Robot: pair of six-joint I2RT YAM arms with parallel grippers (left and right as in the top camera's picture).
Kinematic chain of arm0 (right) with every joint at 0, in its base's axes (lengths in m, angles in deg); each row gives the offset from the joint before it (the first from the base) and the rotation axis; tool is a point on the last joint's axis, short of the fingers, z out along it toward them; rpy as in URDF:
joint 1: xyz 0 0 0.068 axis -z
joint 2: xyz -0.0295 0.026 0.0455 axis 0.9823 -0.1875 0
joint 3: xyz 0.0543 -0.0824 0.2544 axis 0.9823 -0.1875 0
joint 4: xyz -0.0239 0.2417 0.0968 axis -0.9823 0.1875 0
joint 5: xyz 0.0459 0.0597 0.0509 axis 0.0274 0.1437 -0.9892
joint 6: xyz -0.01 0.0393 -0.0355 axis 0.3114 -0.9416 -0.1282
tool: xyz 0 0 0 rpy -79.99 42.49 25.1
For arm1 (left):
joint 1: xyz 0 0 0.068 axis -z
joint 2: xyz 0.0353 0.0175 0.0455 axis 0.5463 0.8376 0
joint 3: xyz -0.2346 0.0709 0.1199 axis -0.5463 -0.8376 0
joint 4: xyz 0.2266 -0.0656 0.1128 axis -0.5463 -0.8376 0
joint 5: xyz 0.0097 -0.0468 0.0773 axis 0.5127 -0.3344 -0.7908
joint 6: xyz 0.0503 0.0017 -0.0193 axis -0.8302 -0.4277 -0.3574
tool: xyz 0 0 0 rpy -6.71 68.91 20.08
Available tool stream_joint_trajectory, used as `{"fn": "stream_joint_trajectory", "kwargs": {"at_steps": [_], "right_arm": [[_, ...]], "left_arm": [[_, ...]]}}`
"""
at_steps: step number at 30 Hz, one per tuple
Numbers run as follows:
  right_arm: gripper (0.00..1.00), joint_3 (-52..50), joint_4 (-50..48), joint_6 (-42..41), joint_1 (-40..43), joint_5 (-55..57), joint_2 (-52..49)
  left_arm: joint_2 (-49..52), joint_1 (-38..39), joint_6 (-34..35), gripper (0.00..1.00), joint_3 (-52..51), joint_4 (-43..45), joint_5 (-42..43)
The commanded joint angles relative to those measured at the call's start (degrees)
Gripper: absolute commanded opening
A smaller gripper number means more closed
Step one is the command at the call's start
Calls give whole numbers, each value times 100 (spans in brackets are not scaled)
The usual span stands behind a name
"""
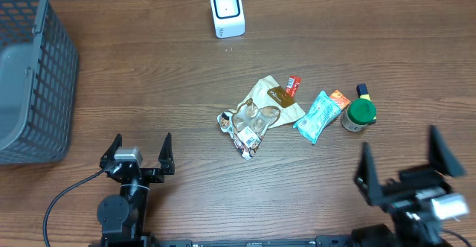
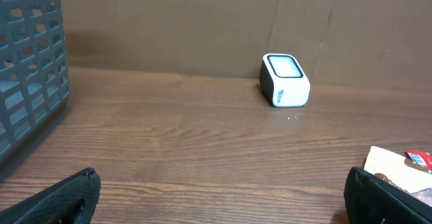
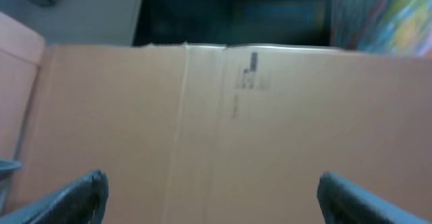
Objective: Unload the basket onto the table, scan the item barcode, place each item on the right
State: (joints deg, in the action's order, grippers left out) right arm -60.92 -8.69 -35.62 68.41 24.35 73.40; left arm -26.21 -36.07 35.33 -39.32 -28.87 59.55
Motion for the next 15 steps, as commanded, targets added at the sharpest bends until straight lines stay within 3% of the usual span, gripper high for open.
{"fn": "stream_joint_trajectory", "kwargs": {"at_steps": [1,9,15], "right_arm": [[100,-872,-577,-817,59,-160,87],[100,-2162,-791,-1082,87,-164,87],[100,-2190,232,-1060,302,-299,87]], "left_arm": [[-55,37,-66,100,-22,-15,-59],[-55,37,-66,100,-22,-15,-57],[-55,37,-66,100,-22,-15,-59]]}}
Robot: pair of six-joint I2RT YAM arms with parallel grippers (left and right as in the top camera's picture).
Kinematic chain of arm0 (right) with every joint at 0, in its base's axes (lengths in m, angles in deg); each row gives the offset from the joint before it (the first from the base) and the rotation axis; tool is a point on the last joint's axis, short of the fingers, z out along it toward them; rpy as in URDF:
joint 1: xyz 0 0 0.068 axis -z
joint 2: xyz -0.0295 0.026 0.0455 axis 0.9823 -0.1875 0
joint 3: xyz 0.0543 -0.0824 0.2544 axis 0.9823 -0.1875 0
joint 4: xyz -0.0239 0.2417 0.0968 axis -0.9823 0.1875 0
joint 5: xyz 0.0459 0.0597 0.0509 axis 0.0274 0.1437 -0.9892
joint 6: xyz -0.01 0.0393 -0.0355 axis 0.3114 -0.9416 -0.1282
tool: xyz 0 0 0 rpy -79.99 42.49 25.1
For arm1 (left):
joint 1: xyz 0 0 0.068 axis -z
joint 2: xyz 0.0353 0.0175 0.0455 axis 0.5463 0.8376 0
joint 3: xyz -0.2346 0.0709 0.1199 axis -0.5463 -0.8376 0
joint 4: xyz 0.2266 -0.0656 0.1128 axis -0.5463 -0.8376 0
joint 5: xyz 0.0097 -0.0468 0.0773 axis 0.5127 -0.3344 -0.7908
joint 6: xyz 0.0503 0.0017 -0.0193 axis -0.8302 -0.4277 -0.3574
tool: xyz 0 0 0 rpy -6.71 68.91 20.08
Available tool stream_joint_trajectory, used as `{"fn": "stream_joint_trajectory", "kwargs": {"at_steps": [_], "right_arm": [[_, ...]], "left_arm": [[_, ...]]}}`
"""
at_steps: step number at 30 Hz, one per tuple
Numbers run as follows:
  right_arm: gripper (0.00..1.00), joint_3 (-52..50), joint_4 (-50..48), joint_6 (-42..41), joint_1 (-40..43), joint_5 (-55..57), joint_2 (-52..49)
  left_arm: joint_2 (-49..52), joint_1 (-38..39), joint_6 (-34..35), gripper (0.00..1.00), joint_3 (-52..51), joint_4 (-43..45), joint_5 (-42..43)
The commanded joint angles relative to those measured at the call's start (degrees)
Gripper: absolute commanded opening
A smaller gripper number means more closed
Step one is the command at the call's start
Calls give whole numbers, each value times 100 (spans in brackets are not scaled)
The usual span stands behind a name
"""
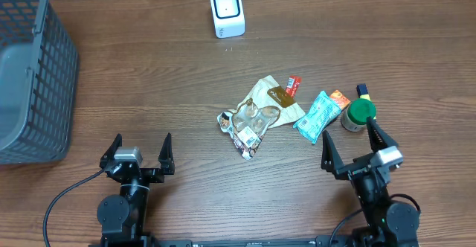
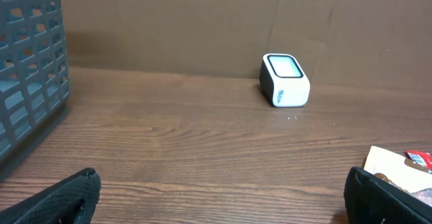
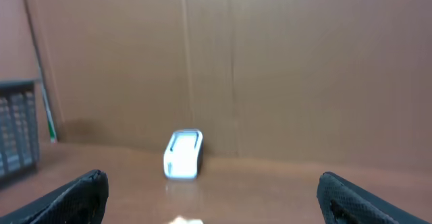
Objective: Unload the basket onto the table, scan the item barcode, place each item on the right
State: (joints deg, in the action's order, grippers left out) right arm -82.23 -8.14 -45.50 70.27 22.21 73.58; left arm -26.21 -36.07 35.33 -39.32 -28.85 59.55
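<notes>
The white scanner (image 1: 227, 11) stands at the back of the table; it also shows in the left wrist view (image 2: 285, 80) and, blurred, in the right wrist view (image 3: 183, 154). Mid-table lies a heap of items: a clear crinkled packet (image 1: 249, 124), a tan pouch (image 1: 271, 98), a teal packet (image 1: 317, 115) and a green-lidded jar (image 1: 361, 114). My left gripper (image 1: 141, 149) rests open at the front left, holding nothing. Also open and holding nothing, my right gripper (image 1: 351, 146) sits just in front of the jar.
A grey mesh basket (image 1: 30, 76) takes up the far left; its wall shows in the left wrist view (image 2: 30, 82). A small red packet (image 1: 293, 85), an orange packet (image 1: 340, 97) and a blue-yellow piece (image 1: 363, 91) lie by the heap. A cardboard wall (image 3: 270, 62) backs the table.
My right gripper was at the front right edge, tilted up at the cardboard wall. It now sits further left, near the jar, levelled so the scanner shows. The left arm has not moved.
</notes>
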Motion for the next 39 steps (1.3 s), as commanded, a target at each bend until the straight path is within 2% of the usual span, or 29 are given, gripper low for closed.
{"fn": "stream_joint_trajectory", "kwargs": {"at_steps": [1,9,39], "right_arm": [[100,-59,337,-74,170,-101,70],[100,-59,1202,-74,387,-76,70],[100,-57,1191,-72,387,-74,70]], "left_arm": [[-55,37,-66,100,-22,-17,-59],[-55,37,-66,100,-22,-17,-59],[-55,37,-66,100,-22,-17,-59]]}}
